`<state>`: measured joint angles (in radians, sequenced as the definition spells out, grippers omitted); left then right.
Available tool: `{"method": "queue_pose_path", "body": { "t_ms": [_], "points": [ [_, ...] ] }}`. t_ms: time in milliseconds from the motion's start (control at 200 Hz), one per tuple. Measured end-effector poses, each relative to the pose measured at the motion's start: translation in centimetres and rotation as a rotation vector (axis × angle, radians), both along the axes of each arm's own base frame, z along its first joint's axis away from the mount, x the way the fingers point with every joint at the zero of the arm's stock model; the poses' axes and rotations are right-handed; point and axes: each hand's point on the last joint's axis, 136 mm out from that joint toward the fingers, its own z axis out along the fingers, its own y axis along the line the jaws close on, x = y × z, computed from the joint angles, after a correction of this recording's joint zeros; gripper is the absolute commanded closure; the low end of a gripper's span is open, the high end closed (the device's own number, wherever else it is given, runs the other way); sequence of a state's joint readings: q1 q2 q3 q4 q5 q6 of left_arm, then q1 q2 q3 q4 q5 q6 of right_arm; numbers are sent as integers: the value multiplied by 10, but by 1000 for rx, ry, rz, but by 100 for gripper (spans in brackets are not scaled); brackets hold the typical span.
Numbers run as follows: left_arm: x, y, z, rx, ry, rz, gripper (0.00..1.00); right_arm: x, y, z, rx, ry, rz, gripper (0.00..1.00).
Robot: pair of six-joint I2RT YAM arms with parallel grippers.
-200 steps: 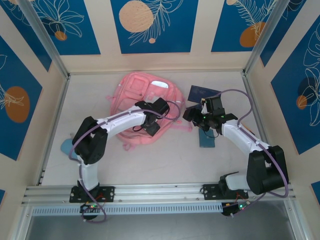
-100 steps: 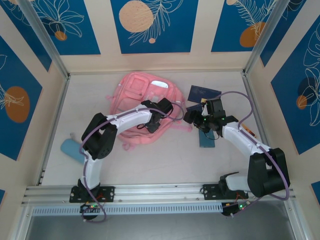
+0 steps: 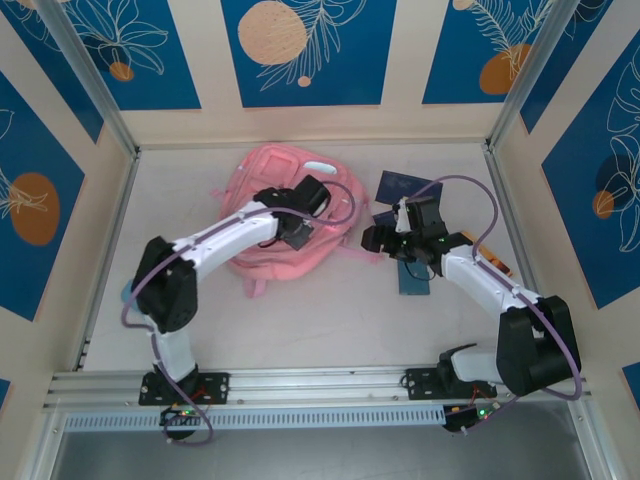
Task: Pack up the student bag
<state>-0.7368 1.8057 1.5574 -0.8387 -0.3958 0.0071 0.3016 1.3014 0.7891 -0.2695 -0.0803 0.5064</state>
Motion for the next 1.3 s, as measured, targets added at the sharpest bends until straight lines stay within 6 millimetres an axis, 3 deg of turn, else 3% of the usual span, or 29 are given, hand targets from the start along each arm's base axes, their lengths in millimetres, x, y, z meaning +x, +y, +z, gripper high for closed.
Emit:
{"method": "queue_pose_path", "body": {
  "t_ms": [140,275,430,630,780,1025,1300],
  "points": [
    [1,11,51,-96,-100,21,95,1,20,5,24,-35,125,32],
    [-2,15,75,-157,-137,27,96,2,41,15,104,-54,214,38],
    [-4,14,77,-177,-132,23,97,7,58,33,207,-82,273,40],
    [-4,15,76,-184,-124,32,97,32,62,56,299,-134,275,33],
    [-4,15,76,-195,-119,38,97,46,65,56,339,-129,282,31],
    [-4,15,76,-199,-117,41,97,45,73,48,387,-105,326,29],
    [-3,15,78,-208,-117,44,97,40,76,50,409,-105,355,48]
  ]
}}
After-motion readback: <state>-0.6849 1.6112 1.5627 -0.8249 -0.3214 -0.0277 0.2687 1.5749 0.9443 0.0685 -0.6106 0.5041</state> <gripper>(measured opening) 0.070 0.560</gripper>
